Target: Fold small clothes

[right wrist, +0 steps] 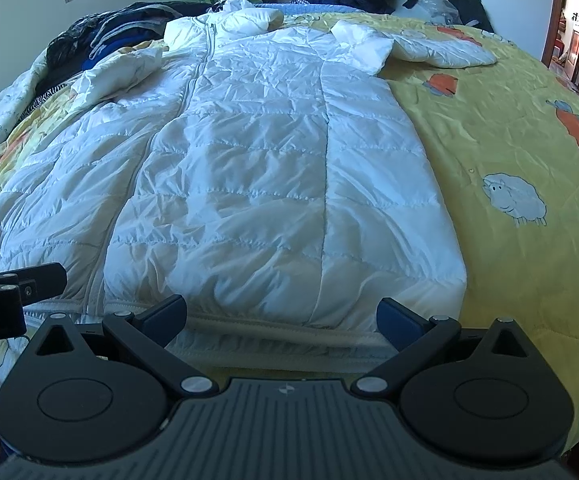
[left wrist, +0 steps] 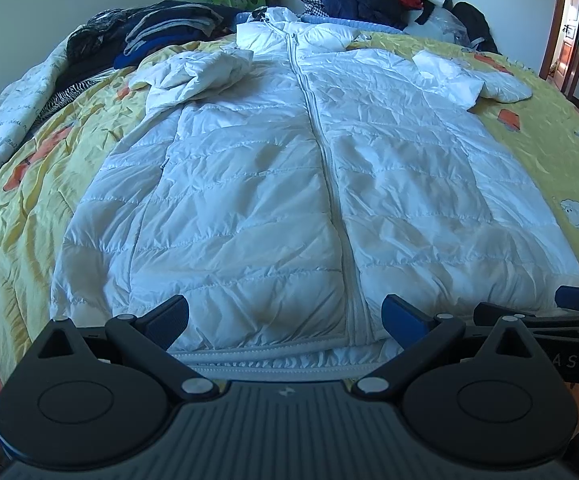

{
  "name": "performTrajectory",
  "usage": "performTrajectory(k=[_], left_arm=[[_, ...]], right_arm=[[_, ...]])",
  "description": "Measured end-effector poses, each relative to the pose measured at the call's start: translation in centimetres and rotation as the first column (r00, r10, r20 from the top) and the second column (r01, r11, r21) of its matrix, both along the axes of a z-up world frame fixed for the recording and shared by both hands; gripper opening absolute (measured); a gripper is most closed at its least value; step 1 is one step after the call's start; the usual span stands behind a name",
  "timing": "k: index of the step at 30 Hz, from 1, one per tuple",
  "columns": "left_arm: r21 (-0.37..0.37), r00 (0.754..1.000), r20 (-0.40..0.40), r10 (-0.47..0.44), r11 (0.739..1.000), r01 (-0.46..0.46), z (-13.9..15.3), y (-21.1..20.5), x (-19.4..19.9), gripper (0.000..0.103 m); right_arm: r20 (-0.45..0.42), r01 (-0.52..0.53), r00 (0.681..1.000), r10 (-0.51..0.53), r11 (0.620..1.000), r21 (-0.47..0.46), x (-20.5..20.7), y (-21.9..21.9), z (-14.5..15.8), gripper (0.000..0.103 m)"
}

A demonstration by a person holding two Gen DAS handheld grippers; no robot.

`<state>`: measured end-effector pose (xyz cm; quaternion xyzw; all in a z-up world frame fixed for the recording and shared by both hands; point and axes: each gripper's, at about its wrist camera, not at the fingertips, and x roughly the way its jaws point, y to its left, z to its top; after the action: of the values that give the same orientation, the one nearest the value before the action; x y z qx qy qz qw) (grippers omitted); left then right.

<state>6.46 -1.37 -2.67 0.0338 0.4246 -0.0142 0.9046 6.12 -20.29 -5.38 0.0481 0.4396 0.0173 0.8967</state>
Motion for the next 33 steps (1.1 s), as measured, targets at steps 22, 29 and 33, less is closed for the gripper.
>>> performTrajectory(k=[22,29,33], left_arm=[[-0.002,1.000,0.006,0.002,1.000,-0.002,0.3,0.3,0.3,0.103],[-0.002,0.999,0.041,0.029,1.000,-0.029,0.9,1.2,1.4,0.103],[-0.023,0.997,0.055,0.059,0.998,-0.058,1.3,2.1,3.3,0.103]], right_arm=[[-0.004,-0.006,1.000,0.006,1.000,-0.014,0.4,0.1,-0.1,0.102],[0.069,-0.007,0.998,0.007,1.000,-0.005,0.9,-1.0,2.2,0.102],[0.092,-0.014,0.996,0.008,0.998,0.067,3.2,-3.1,4.1,0.102]])
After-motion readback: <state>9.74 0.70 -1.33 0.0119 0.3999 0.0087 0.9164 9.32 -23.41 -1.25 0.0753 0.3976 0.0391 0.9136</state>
